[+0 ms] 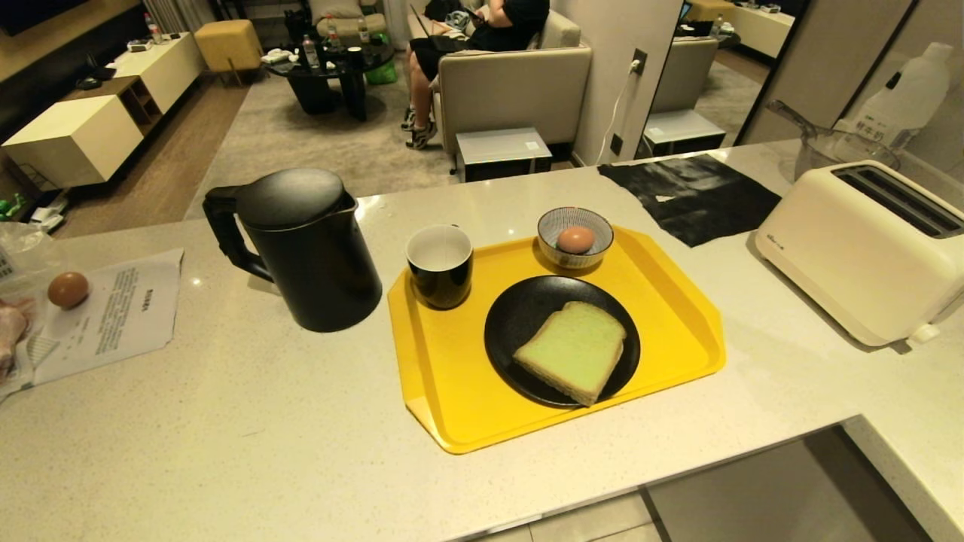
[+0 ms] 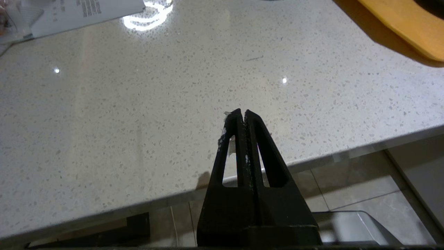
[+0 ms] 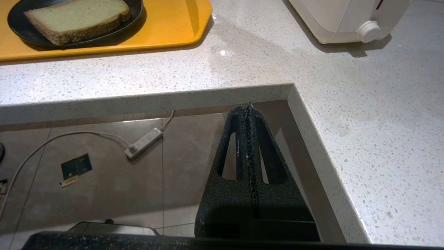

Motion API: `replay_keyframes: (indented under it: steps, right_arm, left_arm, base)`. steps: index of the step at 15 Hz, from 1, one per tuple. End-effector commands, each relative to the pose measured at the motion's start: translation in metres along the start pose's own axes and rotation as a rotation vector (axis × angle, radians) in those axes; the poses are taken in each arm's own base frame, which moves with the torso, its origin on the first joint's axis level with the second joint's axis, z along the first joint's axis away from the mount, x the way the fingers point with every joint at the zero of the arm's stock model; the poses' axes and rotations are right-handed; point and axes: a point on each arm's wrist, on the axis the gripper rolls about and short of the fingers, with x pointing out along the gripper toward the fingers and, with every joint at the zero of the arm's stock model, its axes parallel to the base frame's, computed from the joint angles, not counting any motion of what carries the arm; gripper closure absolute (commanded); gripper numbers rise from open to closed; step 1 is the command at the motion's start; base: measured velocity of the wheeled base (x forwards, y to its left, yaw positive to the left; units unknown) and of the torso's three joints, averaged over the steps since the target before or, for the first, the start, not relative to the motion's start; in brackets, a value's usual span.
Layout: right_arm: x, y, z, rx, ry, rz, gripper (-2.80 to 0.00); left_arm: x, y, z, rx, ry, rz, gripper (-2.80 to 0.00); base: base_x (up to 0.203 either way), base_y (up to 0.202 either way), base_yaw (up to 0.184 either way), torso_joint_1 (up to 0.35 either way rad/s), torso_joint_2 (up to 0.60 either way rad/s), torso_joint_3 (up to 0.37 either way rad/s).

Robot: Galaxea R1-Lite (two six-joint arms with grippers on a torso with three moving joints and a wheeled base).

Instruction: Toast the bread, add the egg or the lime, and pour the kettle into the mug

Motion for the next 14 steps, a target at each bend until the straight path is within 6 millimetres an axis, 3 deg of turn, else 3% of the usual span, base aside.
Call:
replay_keyframes:
  steps: [1, 14]
  right_arm:
    - [0.0017, 0.0002, -0.0072, 0.000, 0.026, 0.003, 0.00]
    - [0.0017, 0.0002, -0.0073, 0.000, 0.026, 0.001, 0.00]
  left_arm:
    - [0.0003, 0.0000, -0.0002, 0.000, -0.005, 0.001, 0.00]
    - [0.0003, 0.0000, -0.0002, 0.000, -0.005, 0.000, 0.00]
  base:
    - [0.000, 0.000, 0.000, 0.000, 0.00, 0.000]
    - [0.000, 0.000, 0.000, 0.000, 0.00, 0.000]
